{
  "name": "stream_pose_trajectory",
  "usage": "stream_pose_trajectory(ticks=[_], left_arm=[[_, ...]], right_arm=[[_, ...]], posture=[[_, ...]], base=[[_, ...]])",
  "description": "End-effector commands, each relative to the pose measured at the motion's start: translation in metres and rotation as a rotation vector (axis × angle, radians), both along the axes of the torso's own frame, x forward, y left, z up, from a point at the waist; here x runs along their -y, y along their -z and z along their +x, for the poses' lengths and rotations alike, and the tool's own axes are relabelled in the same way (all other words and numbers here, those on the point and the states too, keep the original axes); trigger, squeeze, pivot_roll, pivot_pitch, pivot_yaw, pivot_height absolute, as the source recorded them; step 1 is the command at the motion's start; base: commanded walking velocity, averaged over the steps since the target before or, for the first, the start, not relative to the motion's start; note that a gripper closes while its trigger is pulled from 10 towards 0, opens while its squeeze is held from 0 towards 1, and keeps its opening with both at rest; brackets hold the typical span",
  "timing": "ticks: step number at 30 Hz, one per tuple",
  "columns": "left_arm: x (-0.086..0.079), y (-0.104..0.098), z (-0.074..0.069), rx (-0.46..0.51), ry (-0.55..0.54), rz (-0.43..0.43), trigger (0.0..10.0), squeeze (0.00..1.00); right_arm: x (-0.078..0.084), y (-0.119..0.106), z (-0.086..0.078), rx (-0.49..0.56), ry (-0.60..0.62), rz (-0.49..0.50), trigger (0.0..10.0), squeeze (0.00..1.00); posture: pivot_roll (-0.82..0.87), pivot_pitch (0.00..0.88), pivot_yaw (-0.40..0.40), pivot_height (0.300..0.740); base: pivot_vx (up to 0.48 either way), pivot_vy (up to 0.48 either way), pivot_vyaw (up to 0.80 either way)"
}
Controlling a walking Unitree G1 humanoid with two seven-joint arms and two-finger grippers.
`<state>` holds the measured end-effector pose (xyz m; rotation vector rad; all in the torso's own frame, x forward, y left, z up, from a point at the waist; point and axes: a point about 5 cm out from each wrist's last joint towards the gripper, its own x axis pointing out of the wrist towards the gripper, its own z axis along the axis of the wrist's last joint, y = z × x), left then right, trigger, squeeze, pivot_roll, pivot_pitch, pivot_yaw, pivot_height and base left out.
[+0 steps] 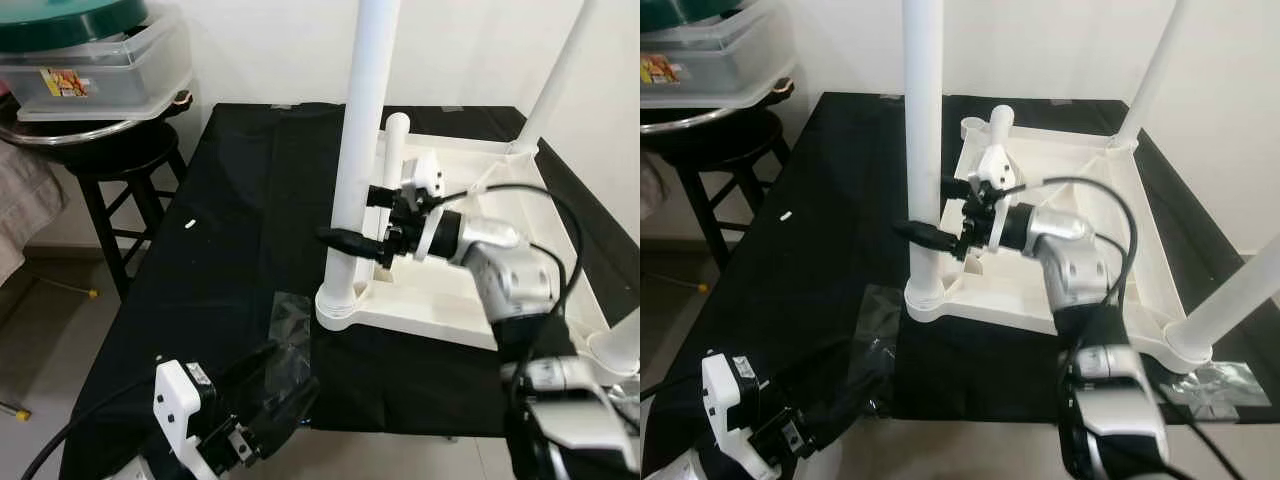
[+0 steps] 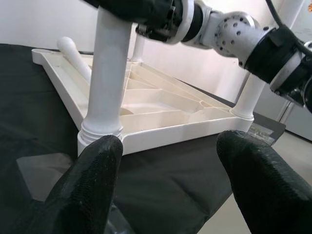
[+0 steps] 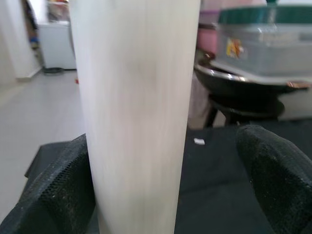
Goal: Building children table
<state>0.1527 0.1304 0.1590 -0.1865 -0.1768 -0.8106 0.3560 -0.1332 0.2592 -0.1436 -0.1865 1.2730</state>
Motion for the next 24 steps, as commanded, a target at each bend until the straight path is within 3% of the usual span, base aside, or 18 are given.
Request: stream_pose_trajectory(ticks=[1, 2, 3, 4, 5, 16, 19, 20, 23, 24], left_arm=[[-0.001, -0.003, -0.003, 0.003, 0.009, 0.007, 10.0, 0.00], [-0.002, -0.002, -0.003, 0.001, 0.011, 0.009, 10.0, 0.00], [-0.002, -0.002, -0.004, -0.002, 0.012, 0.011, 10.0, 0.00], [-0.002, -0.002, -0.005, -0.004, 0.013, 0.013, 10.0, 0.00], [-0.002, -0.002, -0.006, -0.005, 0.013, 0.014, 10.0, 0.00], [-0.001, 0.000, -0.007, -0.012, 0.013, 0.015, 10.0, 0.00], [-0.001, 0.001, -0.006, -0.012, 0.012, 0.010, 10.0, 0.00], [-0.002, 0.001, -0.005, -0.012, 0.010, 0.006, 10.0, 0.00], [-0.002, 0.002, -0.004, -0.012, 0.010, 0.005, 10.0, 0.00], [-0.002, 0.002, -0.004, -0.012, 0.009, 0.005, 10.0, 0.00]], right_arm=[[-0.003, 0.002, 0.000, -0.010, -0.045, -0.003, 10.0, 0.00], [-0.005, 0.003, 0.000, -0.018, -0.100, -0.019, 10.0, 0.00], [-0.007, 0.005, 0.000, -0.027, -0.148, -0.039, 2.1, 0.00], [-0.008, 0.007, 0.001, -0.030, -0.182, -0.053, 2.1, 0.00], [-0.009, 0.009, 0.002, -0.037, -0.210, -0.069, 0.0, 0.00], [-0.006, 0.012, 0.005, -0.031, -0.229, -0.095, 0.0, 0.00], [0.002, 0.019, 0.000, 0.005, -0.164, -0.108, 0.0, 0.00], [0.007, 0.032, -0.011, 0.023, -0.048, -0.102, 0.0, 0.00], [0.007, 0.043, -0.020, -0.004, 0.046, -0.083, 0.0, 0.00], [0.002, 0.053, -0.026, -0.036, 0.137, -0.054, 0.0, 0.00]], posture=[[0.17, 0.151, -0.023, 0.740], [0.17, 0.155, -0.024, 0.740], [0.18, 0.156, -0.025, 0.740], [0.18, 0.156, -0.025, 0.740], [0.18, 0.156, -0.025, 0.740], [0.16, 0.155, -0.024, 0.740], [0.15, 0.154, -0.027, 0.740], [0.12, 0.155, -0.035, 0.740], [0.12, 0.152, -0.046, 0.740], [0.13, 0.147, -0.049, 0.740]], base=[[0.000, 0.000, 0.00], [0.000, 0.000, 0.00], [0.000, 0.000, 0.00], [0.000, 0.000, 0.00], [0.000, 0.000, 0.00], [0.000, 0.000, 0.00], [0.000, 0.000, 0.00], [0.000, 0.000, 0.00], [0.000, 0.000, 0.00], [0.000, 0.000, 0.00]])
